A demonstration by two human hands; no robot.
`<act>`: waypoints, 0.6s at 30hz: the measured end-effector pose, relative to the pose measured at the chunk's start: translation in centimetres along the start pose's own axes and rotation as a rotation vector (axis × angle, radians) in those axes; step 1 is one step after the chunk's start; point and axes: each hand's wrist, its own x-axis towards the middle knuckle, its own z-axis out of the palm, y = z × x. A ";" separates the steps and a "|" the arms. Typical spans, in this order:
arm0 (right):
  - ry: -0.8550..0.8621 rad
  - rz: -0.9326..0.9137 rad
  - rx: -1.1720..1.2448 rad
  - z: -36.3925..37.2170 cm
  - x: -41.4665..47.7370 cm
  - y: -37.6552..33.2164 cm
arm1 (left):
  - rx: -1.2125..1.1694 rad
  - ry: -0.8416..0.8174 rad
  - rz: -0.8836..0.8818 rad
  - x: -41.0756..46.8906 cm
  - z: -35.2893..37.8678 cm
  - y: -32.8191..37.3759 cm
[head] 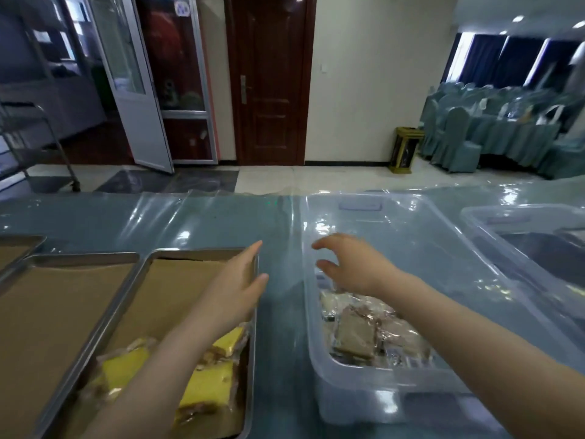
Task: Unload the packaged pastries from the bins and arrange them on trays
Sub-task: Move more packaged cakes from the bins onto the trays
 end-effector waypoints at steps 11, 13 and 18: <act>-0.527 0.197 -0.148 1.2 -2.4 17.8 | 0.262 -0.113 -0.087 4.7 10.7 5.1; -0.595 0.132 -0.187 2.2 -2.3 17.8 | 0.465 -0.118 -0.092 4.7 11.5 5.2; -0.765 -0.052 -0.219 5.4 -3.0 15.2 | 0.623 -0.137 -0.116 4.2 11.7 5.4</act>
